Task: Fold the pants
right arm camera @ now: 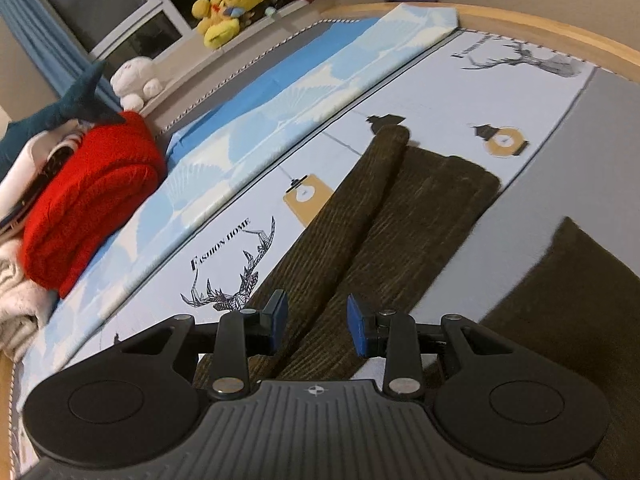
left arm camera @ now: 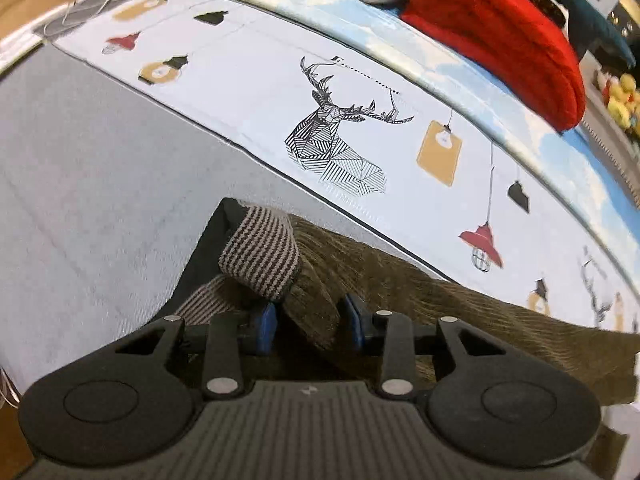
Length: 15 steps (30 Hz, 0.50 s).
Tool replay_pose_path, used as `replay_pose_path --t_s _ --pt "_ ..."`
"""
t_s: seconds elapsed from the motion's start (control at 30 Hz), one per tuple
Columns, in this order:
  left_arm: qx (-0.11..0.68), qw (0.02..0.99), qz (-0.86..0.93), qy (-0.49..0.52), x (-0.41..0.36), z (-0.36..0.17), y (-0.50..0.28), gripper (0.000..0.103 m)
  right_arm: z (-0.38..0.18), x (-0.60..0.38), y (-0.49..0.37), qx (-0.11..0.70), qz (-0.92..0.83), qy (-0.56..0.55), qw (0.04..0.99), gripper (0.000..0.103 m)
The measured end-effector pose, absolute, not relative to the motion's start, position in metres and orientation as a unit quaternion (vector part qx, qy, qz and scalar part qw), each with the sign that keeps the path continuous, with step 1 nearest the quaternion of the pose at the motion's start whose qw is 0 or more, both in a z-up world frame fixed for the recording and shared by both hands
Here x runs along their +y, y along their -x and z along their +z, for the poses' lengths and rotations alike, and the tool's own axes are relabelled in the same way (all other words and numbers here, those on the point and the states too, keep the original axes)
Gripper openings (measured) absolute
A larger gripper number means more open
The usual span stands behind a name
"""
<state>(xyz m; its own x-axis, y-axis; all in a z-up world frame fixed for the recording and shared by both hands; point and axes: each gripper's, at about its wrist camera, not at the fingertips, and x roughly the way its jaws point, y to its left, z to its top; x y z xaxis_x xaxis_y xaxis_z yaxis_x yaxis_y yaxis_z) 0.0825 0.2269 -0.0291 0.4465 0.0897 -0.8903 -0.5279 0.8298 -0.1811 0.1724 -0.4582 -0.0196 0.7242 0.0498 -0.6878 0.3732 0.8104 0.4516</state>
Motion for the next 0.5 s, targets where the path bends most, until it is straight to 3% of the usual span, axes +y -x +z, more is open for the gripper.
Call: replay_pose_path --t_s 0.17,0.3,0.5 --pt "0.524 0.788 0.198 0.256 0.233 -0.049 -0.094 0.049 -0.035 -0.456 -0.195 0.373 -0.089 -0.288 0.878 0.036" --pt "0.507 0.805 0.204 0.232 0.232 -0.044 -0.099 0.023 -0.049 -0.459 -0.211 0.382 -0.092 -0.287 0.874 0.036" --pt "0.497 0.81 0.211 0.231 0.232 -0.041 -0.103 0.021 -0.074 -0.471 -0.23 0.39 -0.108 -0.294 0.866 0.036"
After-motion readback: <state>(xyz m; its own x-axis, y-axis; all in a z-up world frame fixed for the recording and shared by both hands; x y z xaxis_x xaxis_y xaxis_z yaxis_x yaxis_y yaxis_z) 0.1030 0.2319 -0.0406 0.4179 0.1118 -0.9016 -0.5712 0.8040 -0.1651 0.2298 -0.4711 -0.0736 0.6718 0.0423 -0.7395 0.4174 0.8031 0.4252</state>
